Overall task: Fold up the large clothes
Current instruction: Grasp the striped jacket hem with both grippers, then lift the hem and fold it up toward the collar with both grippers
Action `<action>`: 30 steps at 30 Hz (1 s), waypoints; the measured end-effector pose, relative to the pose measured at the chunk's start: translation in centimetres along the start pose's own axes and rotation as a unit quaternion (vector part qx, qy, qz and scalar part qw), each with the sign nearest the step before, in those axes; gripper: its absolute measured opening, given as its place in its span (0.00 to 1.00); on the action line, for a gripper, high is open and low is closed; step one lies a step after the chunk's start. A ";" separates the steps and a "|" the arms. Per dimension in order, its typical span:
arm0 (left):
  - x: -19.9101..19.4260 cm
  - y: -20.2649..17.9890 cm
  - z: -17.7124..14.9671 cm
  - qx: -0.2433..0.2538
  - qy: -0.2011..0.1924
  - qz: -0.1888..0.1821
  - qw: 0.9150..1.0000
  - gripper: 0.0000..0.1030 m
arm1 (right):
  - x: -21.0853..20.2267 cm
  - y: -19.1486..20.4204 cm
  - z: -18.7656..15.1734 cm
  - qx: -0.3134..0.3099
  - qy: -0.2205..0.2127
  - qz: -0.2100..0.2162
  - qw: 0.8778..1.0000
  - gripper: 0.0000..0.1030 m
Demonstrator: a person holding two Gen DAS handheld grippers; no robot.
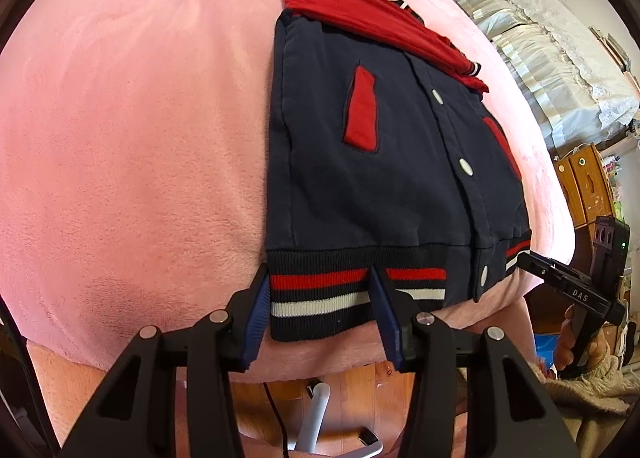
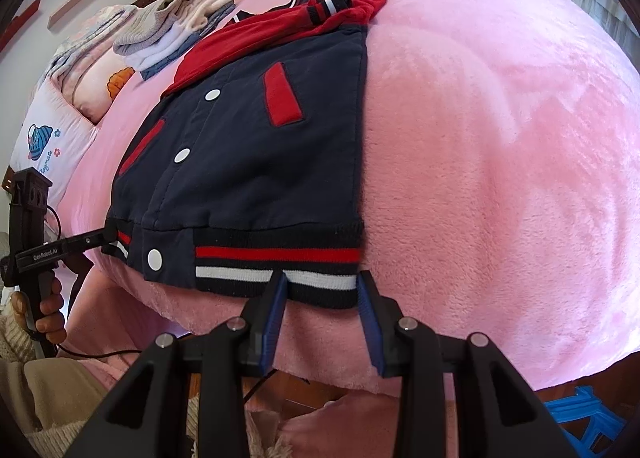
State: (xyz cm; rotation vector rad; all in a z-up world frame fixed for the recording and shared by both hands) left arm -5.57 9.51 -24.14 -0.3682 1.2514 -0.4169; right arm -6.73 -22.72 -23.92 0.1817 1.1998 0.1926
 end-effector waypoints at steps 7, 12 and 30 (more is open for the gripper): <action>0.7 0.8 0.0 -0.020 0.013 -0.020 1.000 0.47 | 0.4 0.1 0.1 -0.003 0.002 0.002 1.000 0.25; 0.7 0.0 0.0 -0.023 0.026 -0.013 0.999 0.11 | -0.3 1.4 0.2 -0.034 -0.010 -0.012 0.999 0.11; -7.4 -3.5 13.2 -0.088 -0.105 -0.103 0.985 0.09 | -10.3 2.3 12.7 -0.019 -0.157 0.047 0.986 0.10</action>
Point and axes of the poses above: each gripper's, at about its wrist camera, not at the fingertips, and x roughly the way its jaws point, y to its left, z to its top, the point moved 2 cm from there along x, roughly the way its jaws point, and after that the axes turned 8 degrees about -z, right-handed, at the moved point
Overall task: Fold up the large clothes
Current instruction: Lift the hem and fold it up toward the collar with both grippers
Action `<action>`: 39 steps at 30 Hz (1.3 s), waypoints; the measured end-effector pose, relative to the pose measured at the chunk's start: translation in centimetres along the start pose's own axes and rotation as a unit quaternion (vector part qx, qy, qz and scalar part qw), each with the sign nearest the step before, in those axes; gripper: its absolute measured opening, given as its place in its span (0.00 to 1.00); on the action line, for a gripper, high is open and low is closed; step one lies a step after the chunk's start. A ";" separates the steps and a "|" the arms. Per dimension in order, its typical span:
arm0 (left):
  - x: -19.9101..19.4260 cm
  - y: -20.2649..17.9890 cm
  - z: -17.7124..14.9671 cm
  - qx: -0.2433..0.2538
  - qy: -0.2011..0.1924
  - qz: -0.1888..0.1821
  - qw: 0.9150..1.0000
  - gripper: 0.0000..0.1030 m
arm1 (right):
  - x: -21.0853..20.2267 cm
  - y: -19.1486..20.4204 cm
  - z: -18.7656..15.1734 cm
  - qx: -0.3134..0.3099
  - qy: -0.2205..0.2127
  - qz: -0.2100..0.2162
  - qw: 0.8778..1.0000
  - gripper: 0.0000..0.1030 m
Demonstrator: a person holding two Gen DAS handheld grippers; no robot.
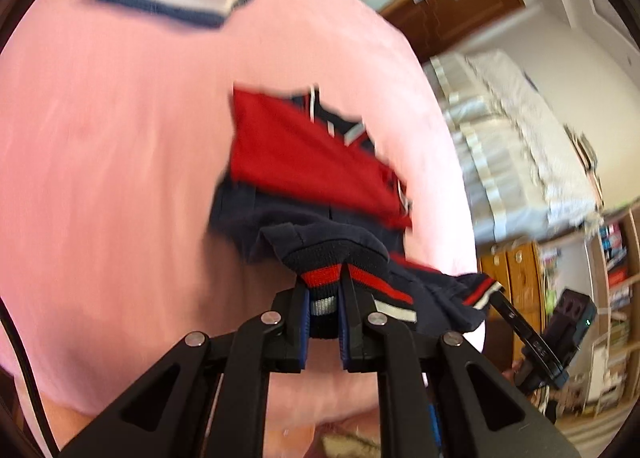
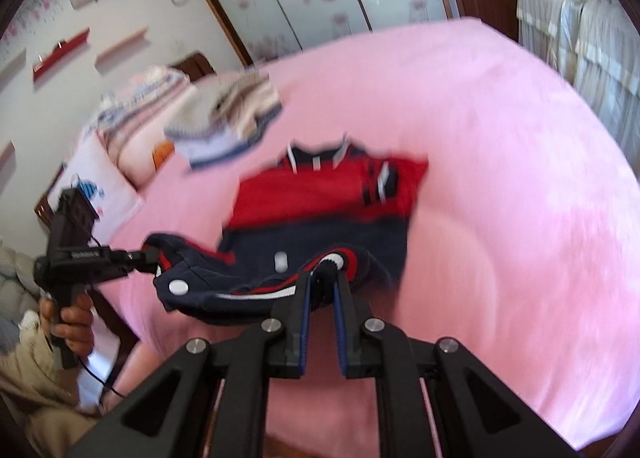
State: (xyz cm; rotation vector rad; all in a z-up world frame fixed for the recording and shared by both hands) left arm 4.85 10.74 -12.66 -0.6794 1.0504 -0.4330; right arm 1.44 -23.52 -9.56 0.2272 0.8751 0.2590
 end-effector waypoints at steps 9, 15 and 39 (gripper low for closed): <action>7.3 2.3 9.6 -0.007 -0.002 0.049 0.999 0.09 | 9.7 -2.3 9.0 0.036 0.019 -0.017 0.999 0.10; 12.1 5.9 11.9 -0.050 0.032 0.058 0.997 0.24 | 16.8 -4.8 9.5 0.083 0.073 -0.031 0.993 0.13; 11.3 6.2 14.9 0.077 0.021 -0.026 0.996 0.71 | 18.7 -5.7 10.0 0.026 0.046 0.020 0.998 0.51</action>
Point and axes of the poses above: each gripper's, at about its wrist camera, not at the fingertips, and x roughly the way its jaws point, y to its left, z to its top, the point moved 2 cm from there along x, roughly the way its jaws point, and after that the axes turned 8 degrees about -z, right-handed, at the moved point
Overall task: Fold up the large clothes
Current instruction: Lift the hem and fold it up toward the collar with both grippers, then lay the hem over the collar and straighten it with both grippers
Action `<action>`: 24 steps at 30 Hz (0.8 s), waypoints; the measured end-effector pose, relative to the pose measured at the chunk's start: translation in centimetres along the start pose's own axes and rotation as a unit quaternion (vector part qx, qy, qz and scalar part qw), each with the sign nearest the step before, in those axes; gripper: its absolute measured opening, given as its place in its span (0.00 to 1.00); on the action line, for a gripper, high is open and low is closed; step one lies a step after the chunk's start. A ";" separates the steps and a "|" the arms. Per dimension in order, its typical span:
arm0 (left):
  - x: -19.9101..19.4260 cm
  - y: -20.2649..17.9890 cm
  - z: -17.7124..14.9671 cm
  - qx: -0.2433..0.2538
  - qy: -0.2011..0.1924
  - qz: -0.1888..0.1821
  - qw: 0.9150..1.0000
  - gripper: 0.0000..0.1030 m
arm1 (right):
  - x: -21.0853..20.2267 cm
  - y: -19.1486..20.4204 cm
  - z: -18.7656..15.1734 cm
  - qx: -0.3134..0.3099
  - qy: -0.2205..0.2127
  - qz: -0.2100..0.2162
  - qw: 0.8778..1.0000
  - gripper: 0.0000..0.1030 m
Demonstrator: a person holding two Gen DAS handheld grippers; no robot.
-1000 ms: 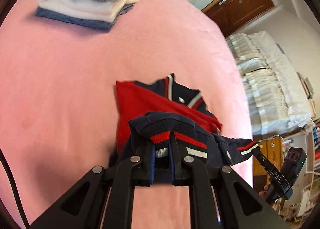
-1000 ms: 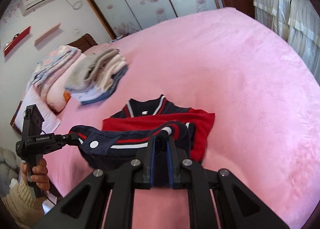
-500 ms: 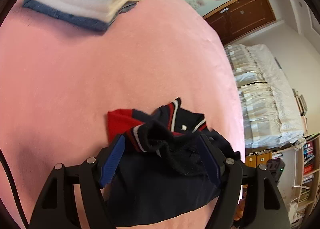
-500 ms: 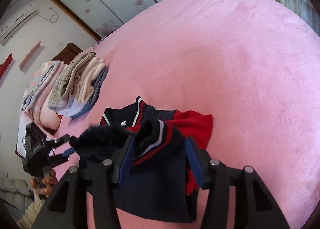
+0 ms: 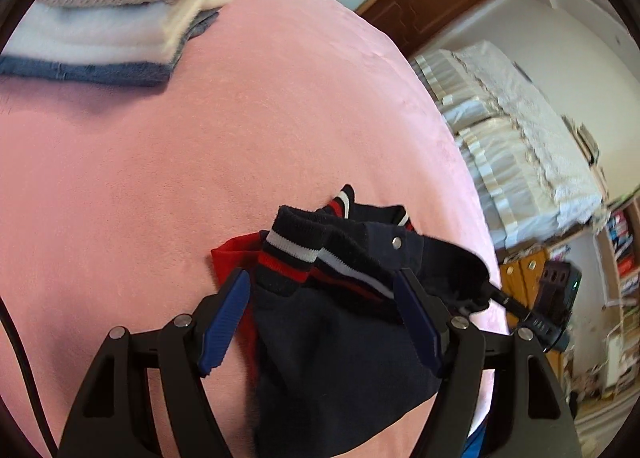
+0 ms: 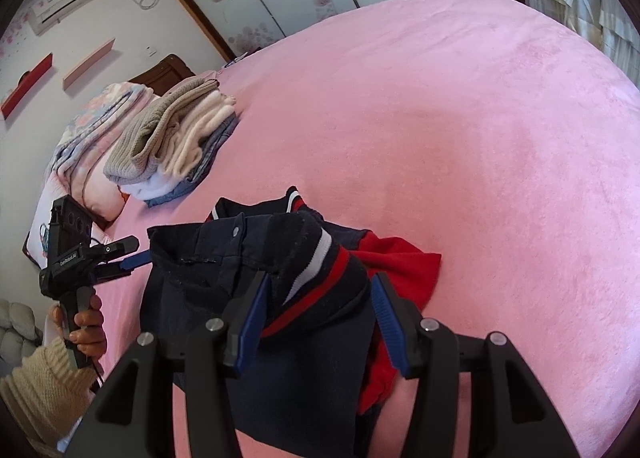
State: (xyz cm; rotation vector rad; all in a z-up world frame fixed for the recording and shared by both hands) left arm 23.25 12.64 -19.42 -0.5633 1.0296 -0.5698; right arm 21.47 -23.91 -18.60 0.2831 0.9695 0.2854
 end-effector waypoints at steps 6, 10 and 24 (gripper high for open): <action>0.1 -0.3 -0.3 0.064 0.029 0.027 0.997 0.71 | -1.2 0.3 0.0 -0.026 -0.002 0.021 0.999 0.51; 1.1 -0.5 -0.2 0.095 0.050 0.049 0.993 0.71 | -1.9 0.5 -0.2 -0.051 -0.002 0.027 0.998 0.63; 2.9 -1.5 1.1 0.137 0.047 0.069 0.987 0.19 | 2.8 2.1 1.2 -0.133 0.012 -0.017 0.991 0.63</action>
Point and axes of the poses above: each gripper's, at about its wrist camera, not at the fingertips, and x roughly the way its jaws point, y to its left, z to its top, the point moved 2 cm from there along x, roughly the way its jaws point, and after that the axes turned 8 degrees about -z, right-handed, at the moved point
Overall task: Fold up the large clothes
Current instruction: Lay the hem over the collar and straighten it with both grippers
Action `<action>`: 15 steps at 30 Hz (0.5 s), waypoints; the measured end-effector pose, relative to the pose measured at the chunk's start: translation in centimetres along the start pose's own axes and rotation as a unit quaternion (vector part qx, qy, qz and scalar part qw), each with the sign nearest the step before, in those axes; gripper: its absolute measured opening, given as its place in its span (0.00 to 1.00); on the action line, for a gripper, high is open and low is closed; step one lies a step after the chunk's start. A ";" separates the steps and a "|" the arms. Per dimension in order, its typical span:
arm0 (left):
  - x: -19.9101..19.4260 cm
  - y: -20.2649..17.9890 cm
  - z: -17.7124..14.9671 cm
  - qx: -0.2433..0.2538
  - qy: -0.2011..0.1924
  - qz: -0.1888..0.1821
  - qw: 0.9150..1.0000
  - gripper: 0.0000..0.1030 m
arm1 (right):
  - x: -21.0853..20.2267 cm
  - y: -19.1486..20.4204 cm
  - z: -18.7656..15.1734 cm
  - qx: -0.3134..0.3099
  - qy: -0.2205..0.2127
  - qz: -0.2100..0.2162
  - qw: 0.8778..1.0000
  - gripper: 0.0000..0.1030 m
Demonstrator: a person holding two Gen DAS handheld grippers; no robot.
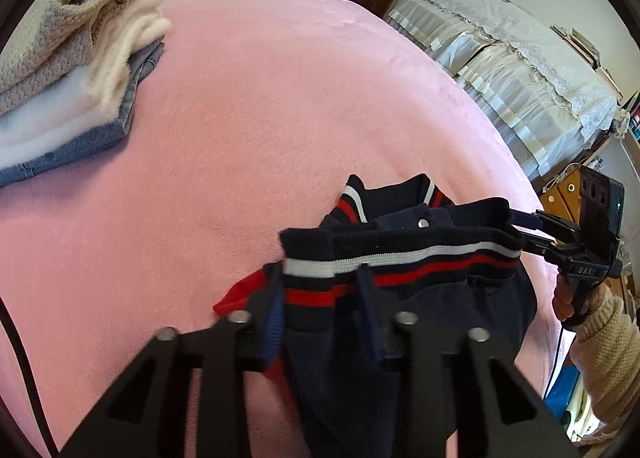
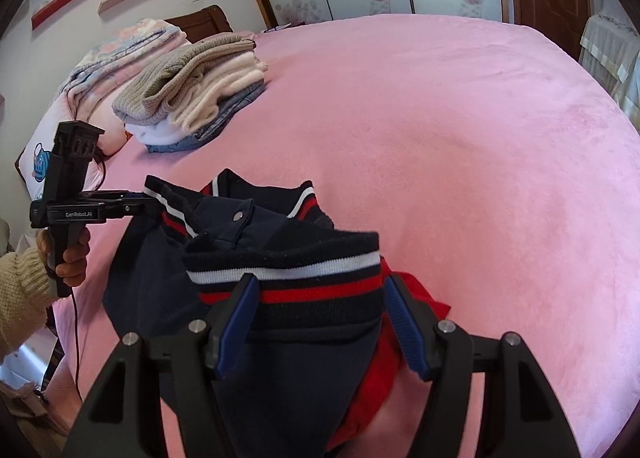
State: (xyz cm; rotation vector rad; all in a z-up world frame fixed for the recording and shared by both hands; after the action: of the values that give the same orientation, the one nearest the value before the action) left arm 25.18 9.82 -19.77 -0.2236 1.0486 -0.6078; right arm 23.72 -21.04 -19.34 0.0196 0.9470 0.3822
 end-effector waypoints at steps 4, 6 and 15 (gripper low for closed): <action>-0.1 0.4 -0.1 -0.005 -0.005 0.017 1.000 0.12 | 1.1 -0.7 0.1 0.003 0.015 -0.014 1.000 0.36; -0.2 0.6 -0.2 -0.011 -0.007 0.017 1.000 0.12 | 1.7 -1.3 0.0 0.011 0.028 -0.027 0.999 0.22; 0.1 0.7 0.0 -0.025 0.005 0.010 1.000 0.13 | 2.6 -2.9 0.0 0.076 0.051 0.034 0.995 0.41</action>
State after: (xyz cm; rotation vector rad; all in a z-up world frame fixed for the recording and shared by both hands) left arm 25.45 10.32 -20.19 -0.2546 1.0751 -0.5649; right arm 25.97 -22.89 -21.86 0.1729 1.0773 0.3769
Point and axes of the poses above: each gripper's, at about its wrist camera, not at the fingertips, and x roughly the way its jaws point, y to its left, z to its top, the point moved 2 cm from there along x, roughly the way its jaws point, and after that the axes turned 8 degrees about -z, right-handed, at the moved point
